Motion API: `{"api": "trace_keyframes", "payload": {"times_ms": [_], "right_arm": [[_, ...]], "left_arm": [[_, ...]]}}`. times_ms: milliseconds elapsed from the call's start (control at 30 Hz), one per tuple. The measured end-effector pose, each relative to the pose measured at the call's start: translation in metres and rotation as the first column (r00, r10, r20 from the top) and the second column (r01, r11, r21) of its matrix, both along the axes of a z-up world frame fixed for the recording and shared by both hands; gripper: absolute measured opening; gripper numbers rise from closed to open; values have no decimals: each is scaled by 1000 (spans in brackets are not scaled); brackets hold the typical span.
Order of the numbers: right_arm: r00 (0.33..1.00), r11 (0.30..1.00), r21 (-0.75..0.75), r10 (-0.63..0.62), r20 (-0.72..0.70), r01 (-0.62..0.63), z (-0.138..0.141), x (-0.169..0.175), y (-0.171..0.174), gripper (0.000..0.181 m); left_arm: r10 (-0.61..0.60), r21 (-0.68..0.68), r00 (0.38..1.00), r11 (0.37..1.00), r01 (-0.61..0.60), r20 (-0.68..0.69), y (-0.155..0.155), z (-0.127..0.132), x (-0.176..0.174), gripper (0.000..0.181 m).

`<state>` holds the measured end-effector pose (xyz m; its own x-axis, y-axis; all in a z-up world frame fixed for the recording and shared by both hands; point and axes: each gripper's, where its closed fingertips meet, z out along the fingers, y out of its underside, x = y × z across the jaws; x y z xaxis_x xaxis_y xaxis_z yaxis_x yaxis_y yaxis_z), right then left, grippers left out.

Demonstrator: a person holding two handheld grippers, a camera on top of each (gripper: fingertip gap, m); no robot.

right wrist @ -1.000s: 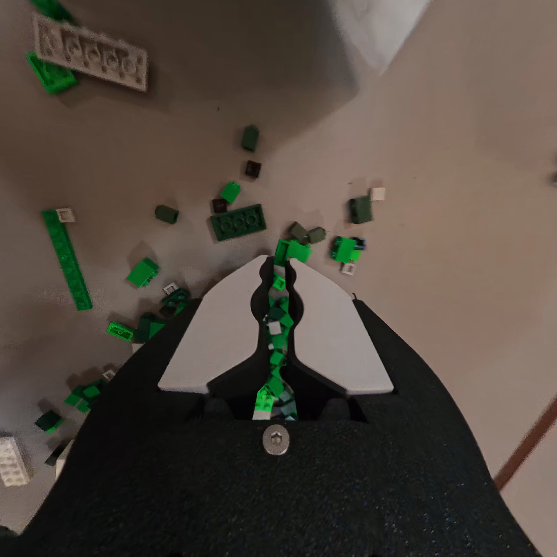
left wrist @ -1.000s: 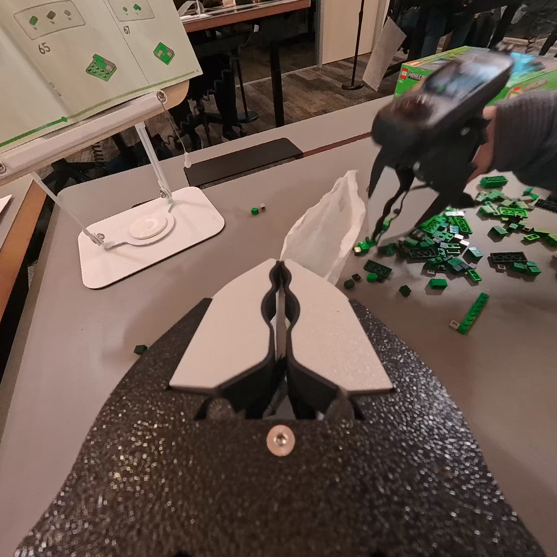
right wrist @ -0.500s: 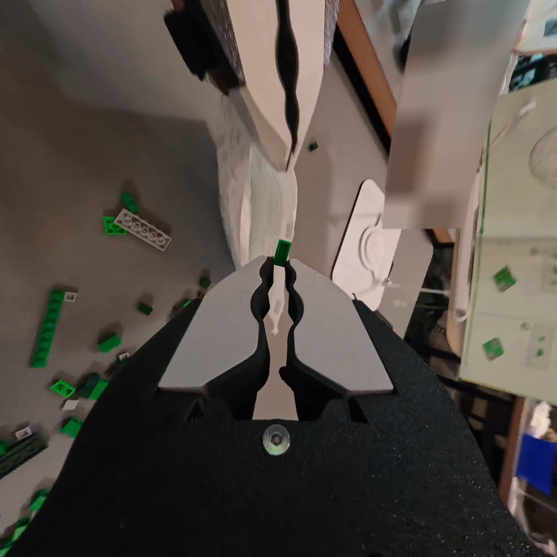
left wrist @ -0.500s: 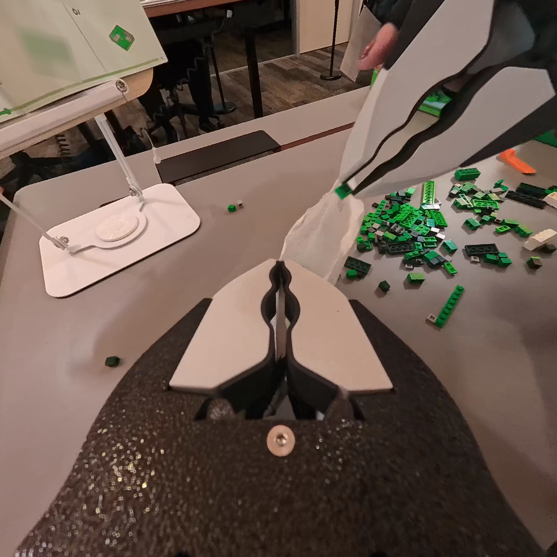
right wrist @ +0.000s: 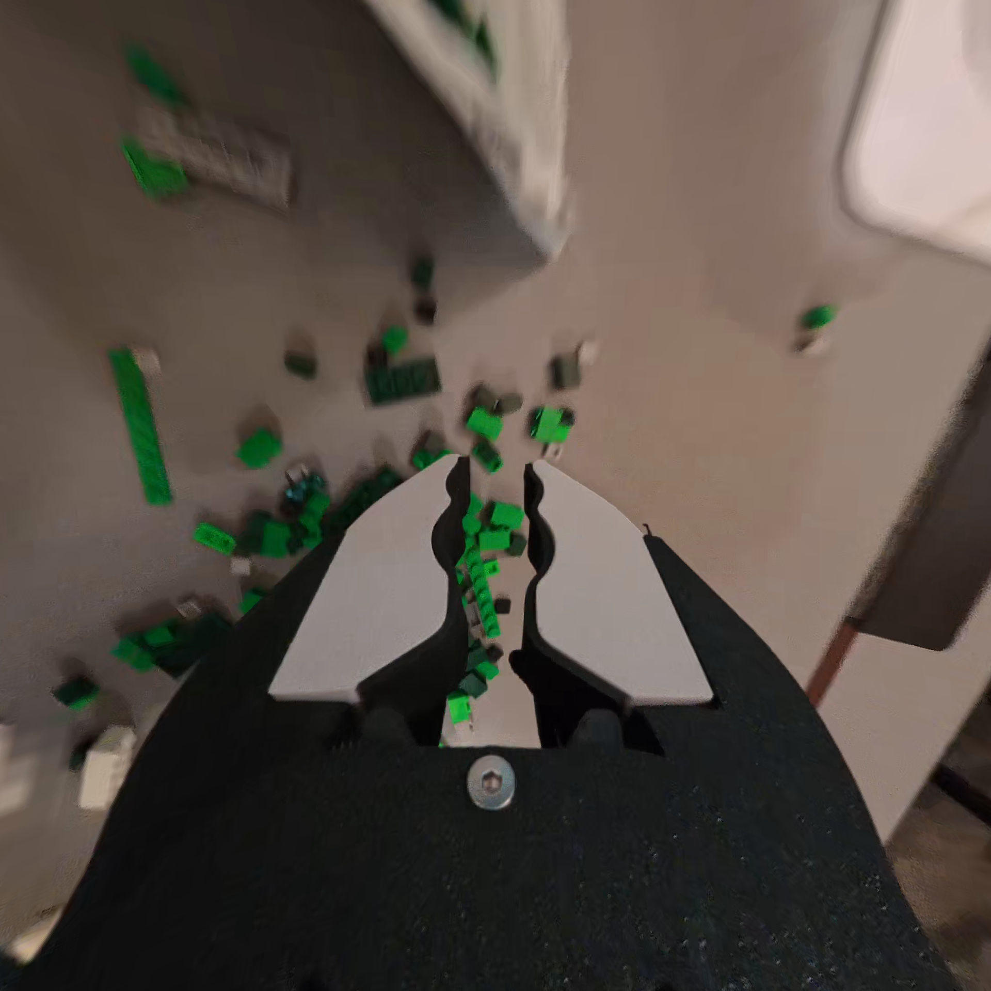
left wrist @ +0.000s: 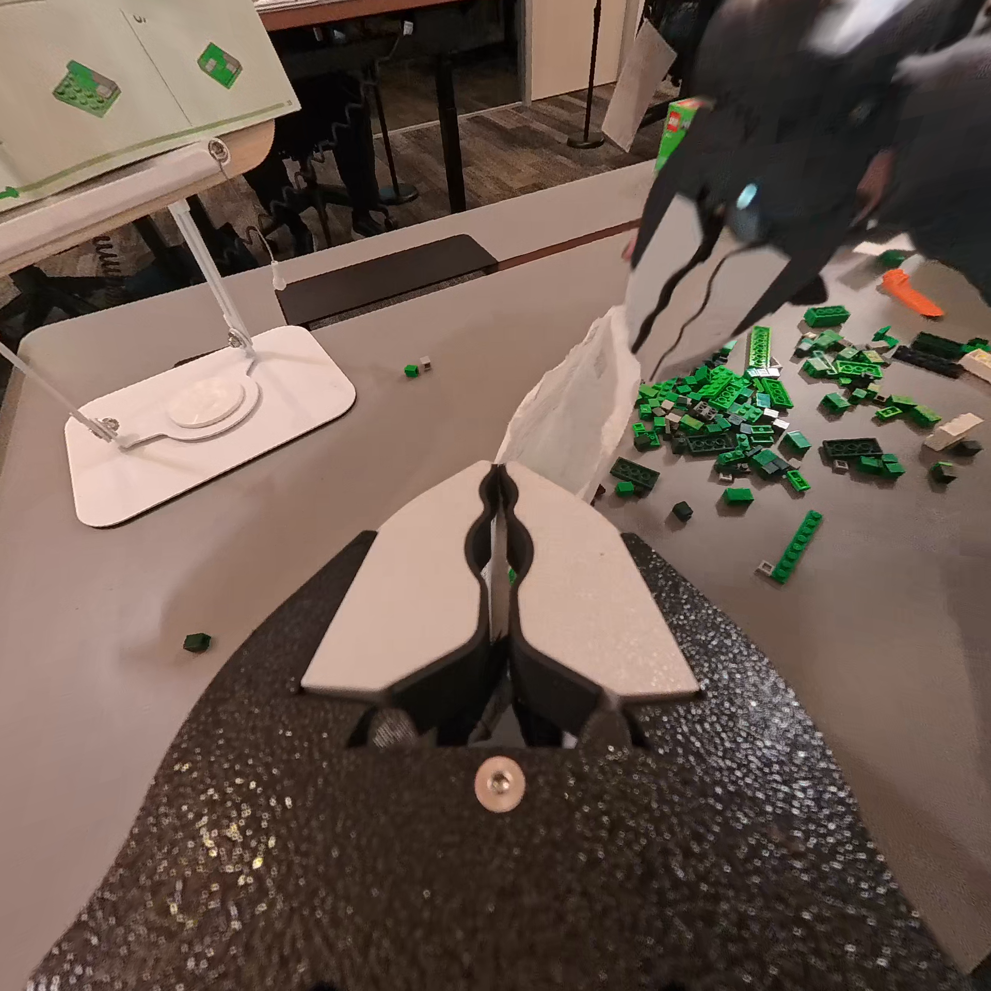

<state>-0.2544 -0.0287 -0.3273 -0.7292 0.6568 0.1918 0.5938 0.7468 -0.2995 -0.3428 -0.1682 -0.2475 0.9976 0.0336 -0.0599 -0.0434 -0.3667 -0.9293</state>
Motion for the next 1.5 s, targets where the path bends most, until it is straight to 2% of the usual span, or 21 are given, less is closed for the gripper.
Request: {"api": "trace_keyframes", "payload": {"times_ms": [33,133,267,433,467,500,600,800,967,1033,1167,1367,1433,1500], "right_arm": [[998,999,26,17,62,-19,-17,5,6,19],[982,993,55,90,166,-101,-43,8,11,18],[961,988,21,146,236,-155,-48,3,9,17],[936,977,47,183,299,-206,-56,1,14,17],[932,977,42,186,310,-209,-57,2,13,16],[929,976,48,188,318,-214,-59,2,14,7],[935,971,91,183,303,-219,-54,2,19,0],[966,966,130,201,159,-223,-38,4,13,0],[979,986,-11,164,124,-164,-41,6,-4,7],[977,982,-57,185,110,-179,-45,3,-13,9],[962,965,-47,260,80,-257,-50,-3,-23,11],[941,955,-1,291,175,-295,-59,-3,-21,16],[941,958,3,280,192,-285,-59,-3,-20,7],[945,961,15,267,190,-275,-57,-3,-18,7]], "left_arm": [[-2,0,1000,1000,2,0,0,0,0,0],[-6,-3,1000,1000,6,-3,1,0,1,0],[-7,-5,1000,1000,7,-4,0,-1,1,0],[-8,-6,1000,1000,8,-3,0,-1,-1,0],[-9,-5,1000,1000,9,-3,-1,-1,-1,0],[-10,-5,1000,1000,10,-2,0,-1,-1,0],[-5,-6,1000,1000,5,0,-1,-2,-2,0],[0,-1,1000,1000,0,7,-2,0,-3,0],[-10,-4,1000,1000,10,2,0,-1,0,0],[-14,-4,1000,1000,14,-3,0,0,2,0],[-16,-5,1000,1000,16,-2,-1,0,2,0],[-23,-11,1000,1000,23,-2,0,-1,3,0],[-24,-11,1000,1000,24,-2,0,-1,3,0],[-22,-11,1000,1000,22,0,0,-1,3,0]]}}
